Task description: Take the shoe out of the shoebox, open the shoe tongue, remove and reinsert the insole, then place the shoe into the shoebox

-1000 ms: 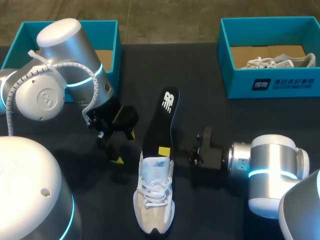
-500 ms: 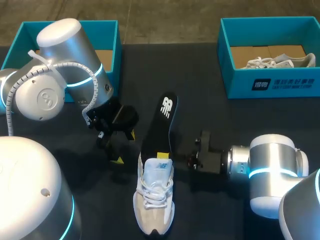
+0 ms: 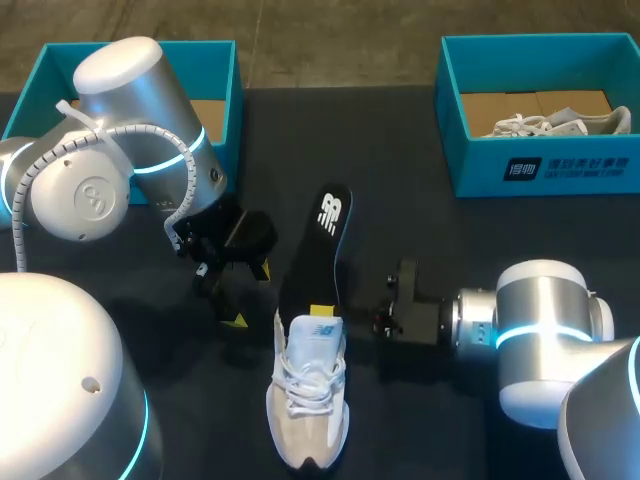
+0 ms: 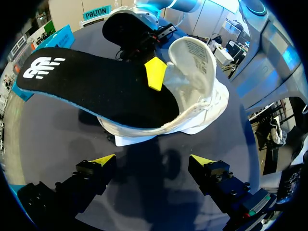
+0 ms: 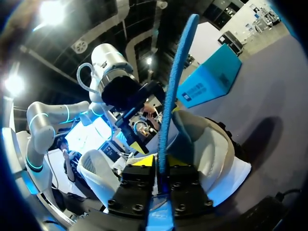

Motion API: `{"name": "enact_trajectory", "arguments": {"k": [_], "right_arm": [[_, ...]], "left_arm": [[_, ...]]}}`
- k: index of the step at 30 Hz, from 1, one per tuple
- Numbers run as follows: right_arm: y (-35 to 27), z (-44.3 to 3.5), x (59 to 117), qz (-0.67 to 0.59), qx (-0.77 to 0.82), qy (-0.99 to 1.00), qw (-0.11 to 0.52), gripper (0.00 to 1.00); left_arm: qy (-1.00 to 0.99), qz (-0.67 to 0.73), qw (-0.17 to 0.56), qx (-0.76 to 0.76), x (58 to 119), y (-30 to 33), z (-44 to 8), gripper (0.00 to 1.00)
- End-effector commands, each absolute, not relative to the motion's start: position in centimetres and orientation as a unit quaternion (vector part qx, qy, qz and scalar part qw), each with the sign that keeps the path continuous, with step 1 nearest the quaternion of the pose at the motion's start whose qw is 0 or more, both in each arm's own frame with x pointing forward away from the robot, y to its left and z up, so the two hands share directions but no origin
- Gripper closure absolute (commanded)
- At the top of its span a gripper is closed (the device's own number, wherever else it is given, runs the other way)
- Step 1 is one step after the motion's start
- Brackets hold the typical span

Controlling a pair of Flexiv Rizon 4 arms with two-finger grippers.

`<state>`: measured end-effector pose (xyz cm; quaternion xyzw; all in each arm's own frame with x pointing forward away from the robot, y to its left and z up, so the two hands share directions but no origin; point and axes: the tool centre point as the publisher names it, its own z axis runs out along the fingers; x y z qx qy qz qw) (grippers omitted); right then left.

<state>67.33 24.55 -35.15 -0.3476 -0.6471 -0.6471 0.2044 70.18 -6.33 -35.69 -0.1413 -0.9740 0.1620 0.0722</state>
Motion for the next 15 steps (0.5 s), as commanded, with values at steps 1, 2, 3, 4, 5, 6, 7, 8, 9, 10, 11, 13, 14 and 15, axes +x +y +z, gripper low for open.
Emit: {"name": "enact_trajectory", "arguments": {"k": [1, 2, 3, 4, 5, 6, 7, 8, 9, 10, 11, 13, 14, 15], "right_arm": [[24.82, -35.29, 66.90, -0.647, -0.346, -0.648, 0.203, 0.98], [24.86, -35.22, 66.92, -0.648, -0.345, -0.648, 0.203, 0.97], [24.89, -35.15, 66.94, -0.648, -0.345, -0.648, 0.202, 0.98], [24.93, -35.08, 66.97, -0.648, -0.344, -0.649, 0.202, 0.97], [24.96, -35.01, 66.99, -0.648, -0.343, -0.649, 0.202, 0.96], [24.99, -34.96, 67.01, -0.649, -0.342, -0.649, 0.201, 0.94], [25.04, -34.85, 67.05, -0.650, -0.340, -0.649, 0.200, 0.92], [25.09, -34.77, 67.07, -0.651, -0.339, -0.649, 0.200, 0.91], [25.13, -34.69, 67.09, -0.651, -0.338, -0.649, 0.200, 0.91], [25.16, -34.62, 67.11, -0.652, -0.337, -0.649, 0.200, 0.90], [25.20, -34.55, 67.14, -0.652, -0.337, -0.650, 0.199, 0.87], [25.27, -34.41, 67.23, -0.652, -0.335, -0.650, 0.199, 0.84], [25.29, -34.36, 67.27, -0.652, -0.335, -0.650, 0.198, 0.83], [25.30, -34.31, 67.33, -0.652, -0.335, -0.651, 0.198, 0.80]], "left_arm": [[-0.974, 0.162, 0.071, -0.141, 70.05, -6.31, -35.74, 0.00], [-0.974, 0.162, 0.071, -0.141, 70.05, -6.31, -35.74, 0.00], [-0.974, 0.162, 0.071, -0.141, 70.05, -6.31, -35.74, 0.00], [-0.974, 0.162, 0.071, -0.141, 70.05, -6.31, -35.74, 0.00], [-0.974, 0.162, 0.071, -0.141, 70.05, -6.31, -35.74, 0.00], [-0.974, 0.162, 0.071, -0.141, 70.05, -6.31, -35.74, 0.00], [-0.974, 0.162, 0.071, -0.141, 70.05, -6.31, -35.74, 0.00], [-0.974, 0.162, 0.071, -0.141, 70.05, -6.31, -35.74, 0.00], [-0.974, 0.162, 0.071, -0.141, 70.05, -6.31, -35.74, 0.00], [-0.974, 0.162, 0.071, -0.141, 70.05, -6.31, -35.74, 0.00], [-0.974, 0.162, 0.071, -0.141, 70.05, -6.31, -35.74, 0.00], [-0.974, 0.162, 0.071, -0.141, 70.05, -6.31, -35.74, 0.00], [-0.974, 0.162, 0.071, -0.141, 70.05, -6.31, -35.74, 0.00], [-0.974, 0.162, 0.071, -0.141, 70.05, -6.31, -35.74, 0.00]]}}
